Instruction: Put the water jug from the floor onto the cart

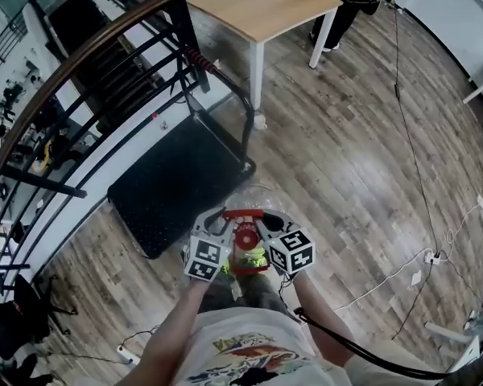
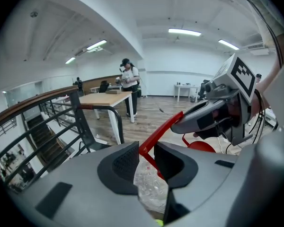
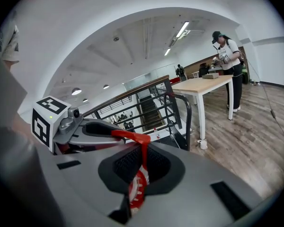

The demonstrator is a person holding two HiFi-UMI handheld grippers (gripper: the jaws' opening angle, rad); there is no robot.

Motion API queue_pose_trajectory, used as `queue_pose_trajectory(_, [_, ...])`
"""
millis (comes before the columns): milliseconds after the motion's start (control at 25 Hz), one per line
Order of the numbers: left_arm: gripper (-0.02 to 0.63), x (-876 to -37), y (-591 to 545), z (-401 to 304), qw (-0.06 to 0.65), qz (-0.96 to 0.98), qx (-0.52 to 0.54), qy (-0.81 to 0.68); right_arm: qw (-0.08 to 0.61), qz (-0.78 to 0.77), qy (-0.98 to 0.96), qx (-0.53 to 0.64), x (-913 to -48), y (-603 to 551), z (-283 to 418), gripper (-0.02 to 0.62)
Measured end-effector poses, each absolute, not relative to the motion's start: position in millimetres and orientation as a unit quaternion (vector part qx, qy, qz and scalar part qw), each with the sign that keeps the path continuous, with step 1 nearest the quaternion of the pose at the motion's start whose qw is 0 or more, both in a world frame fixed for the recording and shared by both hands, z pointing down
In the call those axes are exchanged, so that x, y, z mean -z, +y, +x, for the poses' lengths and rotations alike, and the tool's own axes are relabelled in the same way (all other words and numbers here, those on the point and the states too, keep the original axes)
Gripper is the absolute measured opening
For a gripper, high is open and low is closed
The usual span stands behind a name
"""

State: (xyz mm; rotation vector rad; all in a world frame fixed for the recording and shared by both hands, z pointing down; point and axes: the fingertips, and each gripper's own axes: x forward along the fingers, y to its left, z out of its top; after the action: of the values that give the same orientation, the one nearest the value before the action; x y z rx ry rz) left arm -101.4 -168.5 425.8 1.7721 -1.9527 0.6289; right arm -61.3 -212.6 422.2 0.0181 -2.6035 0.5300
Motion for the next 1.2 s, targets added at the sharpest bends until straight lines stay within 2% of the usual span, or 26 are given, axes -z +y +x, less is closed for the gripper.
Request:
queue_pose_trajectory(600, [0.104,-430,-131,-195,0.234,0.566,-0.190,-0.767,0.274,-0.087,-0.944,-0.162,-427,-183,-166,0.020])
queue_pose_trajectory(1200, [0.104,-440,-124,-361,0.249,0.568,-0.181,-0.763,0.298,-0.089,-0.937,-0.163,-440,-176,-333,0.020])
